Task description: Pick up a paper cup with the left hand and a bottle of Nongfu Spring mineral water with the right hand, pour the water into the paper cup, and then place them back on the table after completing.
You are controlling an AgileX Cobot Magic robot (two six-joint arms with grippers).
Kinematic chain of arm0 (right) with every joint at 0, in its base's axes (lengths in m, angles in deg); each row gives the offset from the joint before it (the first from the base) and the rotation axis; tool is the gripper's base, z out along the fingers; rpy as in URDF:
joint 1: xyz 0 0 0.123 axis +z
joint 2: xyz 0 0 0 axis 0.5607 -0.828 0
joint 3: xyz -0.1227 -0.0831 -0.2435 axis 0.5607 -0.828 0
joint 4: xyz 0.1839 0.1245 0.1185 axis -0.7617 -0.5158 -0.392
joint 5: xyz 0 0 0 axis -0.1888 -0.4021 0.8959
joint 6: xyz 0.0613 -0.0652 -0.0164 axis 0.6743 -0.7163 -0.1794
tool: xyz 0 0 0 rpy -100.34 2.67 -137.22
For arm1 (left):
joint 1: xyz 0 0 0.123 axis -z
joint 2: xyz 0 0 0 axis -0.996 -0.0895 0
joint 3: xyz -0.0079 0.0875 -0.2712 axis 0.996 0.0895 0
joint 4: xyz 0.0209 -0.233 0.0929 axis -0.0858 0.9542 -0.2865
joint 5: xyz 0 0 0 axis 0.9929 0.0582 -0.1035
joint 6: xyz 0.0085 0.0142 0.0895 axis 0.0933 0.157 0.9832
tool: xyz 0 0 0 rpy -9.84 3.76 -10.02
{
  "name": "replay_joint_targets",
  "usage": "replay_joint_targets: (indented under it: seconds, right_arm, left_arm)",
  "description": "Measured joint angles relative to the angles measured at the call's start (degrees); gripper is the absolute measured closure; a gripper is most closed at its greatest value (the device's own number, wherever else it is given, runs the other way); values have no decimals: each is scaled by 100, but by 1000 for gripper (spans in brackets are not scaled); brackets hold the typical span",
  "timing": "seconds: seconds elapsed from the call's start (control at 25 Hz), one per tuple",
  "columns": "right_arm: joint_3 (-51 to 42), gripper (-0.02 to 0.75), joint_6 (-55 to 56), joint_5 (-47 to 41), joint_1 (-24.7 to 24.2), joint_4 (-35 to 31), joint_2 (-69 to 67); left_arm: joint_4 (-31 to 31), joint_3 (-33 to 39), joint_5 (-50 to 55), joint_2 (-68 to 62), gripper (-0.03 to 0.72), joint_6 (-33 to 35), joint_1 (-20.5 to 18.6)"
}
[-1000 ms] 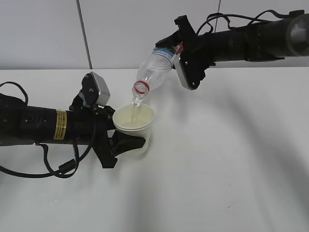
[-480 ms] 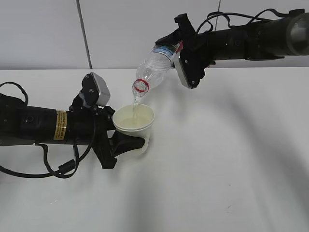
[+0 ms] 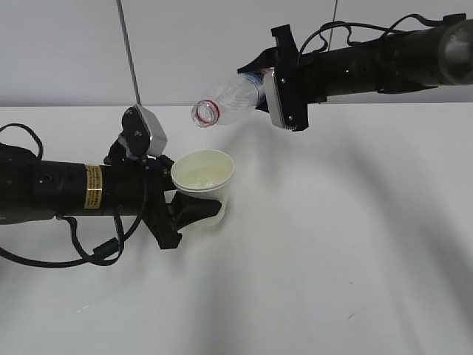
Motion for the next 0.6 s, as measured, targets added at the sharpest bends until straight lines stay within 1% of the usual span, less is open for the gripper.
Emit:
replay_joint_targets:
  seconds: [0.16, 0.52, 0.6]
  right_arm:
    - [0, 298, 1124, 120, 0, 89, 0]
    - [0, 298, 4534, 137, 0, 142, 0]
    - [0, 298, 4985, 197, -51, 130, -12]
  left_arm:
    - [333, 0, 17, -5, 300, 226, 0]
    - [837, 0, 295, -39, 300, 387, 0]
    - [959, 0, 260, -129, 300, 438, 0]
